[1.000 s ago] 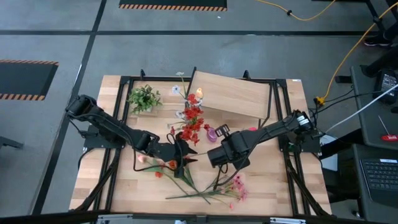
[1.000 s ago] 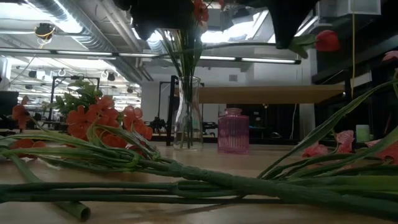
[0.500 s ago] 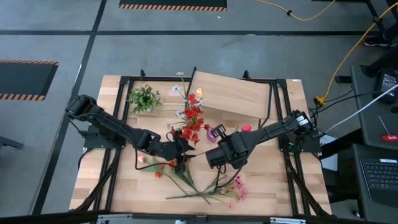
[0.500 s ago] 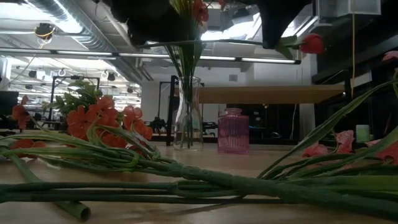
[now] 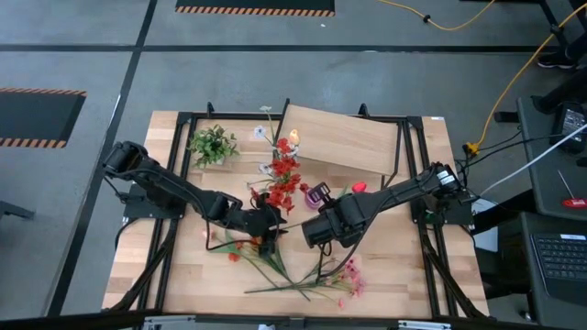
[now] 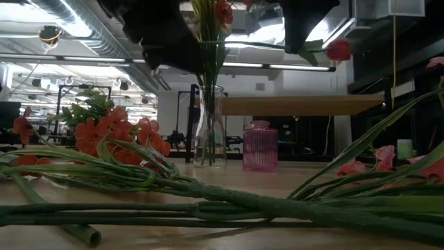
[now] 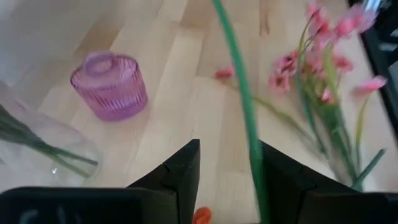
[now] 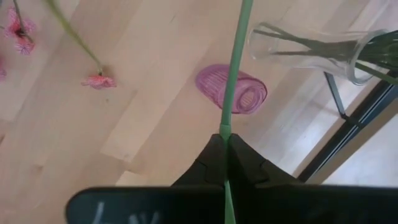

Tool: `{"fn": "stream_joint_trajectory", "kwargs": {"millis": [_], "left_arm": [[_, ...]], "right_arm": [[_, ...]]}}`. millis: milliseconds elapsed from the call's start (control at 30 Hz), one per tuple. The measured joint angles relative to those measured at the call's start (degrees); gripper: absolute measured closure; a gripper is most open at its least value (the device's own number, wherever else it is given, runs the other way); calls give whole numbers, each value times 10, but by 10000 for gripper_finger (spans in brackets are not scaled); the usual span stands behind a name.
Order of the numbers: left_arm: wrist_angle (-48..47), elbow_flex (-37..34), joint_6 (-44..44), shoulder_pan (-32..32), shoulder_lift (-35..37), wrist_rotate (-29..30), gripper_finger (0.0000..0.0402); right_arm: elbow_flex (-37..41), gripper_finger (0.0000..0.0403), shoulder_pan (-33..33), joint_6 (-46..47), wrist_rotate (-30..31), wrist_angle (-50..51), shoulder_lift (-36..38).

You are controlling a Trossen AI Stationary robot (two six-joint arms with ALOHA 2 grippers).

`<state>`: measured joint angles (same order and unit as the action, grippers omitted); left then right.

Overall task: Pick and place flowers into a vace then onto a shelf
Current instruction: Put the red tulip into the transparent vase

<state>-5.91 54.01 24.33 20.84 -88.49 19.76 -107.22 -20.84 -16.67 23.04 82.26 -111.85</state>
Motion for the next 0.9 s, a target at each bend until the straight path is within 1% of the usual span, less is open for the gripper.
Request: {"fn": "stream_joint_trajectory", "kwargs": {"millis": [133, 367, 467, 567, 600, 900], "left_arm": [[1, 0, 0, -2, 0, 0, 278], [13, 0, 0, -4, 5, -3, 321], [12, 0, 0, -3, 5, -5, 347], [10, 0, 0, -4, 5, -13, 385], [9, 0, 0, -3, 5, -17, 392], [9, 0, -5, -3, 5, -15, 398]], "right_arm": [[0, 403, 0, 0, 0, 0, 0], [0, 403, 0, 0, 0, -2, 0], [0, 403, 0, 0, 0, -4, 0], [0, 401, 0, 6, 0, -14, 0], [0, 399, 0, 10, 0, -17, 0], [0, 363, 0, 15, -1, -22, 0]]}}
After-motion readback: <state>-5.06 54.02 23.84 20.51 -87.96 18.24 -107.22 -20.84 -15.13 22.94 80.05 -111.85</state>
